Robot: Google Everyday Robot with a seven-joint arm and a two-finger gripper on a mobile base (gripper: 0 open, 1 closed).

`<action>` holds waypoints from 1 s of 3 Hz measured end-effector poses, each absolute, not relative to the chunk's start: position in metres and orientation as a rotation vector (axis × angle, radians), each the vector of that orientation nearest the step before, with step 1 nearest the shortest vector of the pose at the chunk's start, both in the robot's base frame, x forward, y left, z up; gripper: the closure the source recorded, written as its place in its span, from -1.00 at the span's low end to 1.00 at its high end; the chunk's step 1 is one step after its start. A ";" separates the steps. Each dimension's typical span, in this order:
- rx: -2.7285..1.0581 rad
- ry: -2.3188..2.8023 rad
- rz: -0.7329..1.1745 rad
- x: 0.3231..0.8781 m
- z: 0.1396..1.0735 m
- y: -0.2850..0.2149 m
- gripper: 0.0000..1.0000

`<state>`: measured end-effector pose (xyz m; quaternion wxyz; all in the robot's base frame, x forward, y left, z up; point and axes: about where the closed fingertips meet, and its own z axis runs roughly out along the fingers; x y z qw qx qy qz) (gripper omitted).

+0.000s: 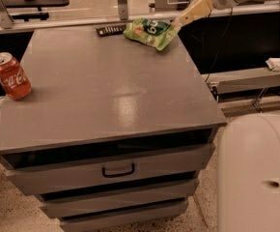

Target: Move green rice chip bag near rxbar chocolate

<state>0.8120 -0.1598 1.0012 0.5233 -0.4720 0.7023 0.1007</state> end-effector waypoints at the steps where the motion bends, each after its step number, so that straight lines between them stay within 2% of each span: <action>1: -1.182 1.566 0.440 0.759 1.016 -0.143 -1.00; 2: -1.244 1.478 0.716 0.704 0.999 -0.099 -1.00; 3: -1.247 1.486 0.708 0.707 0.996 -0.096 -1.00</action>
Offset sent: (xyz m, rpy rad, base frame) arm -0.1843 0.0867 -0.0124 0.3477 0.1523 0.5209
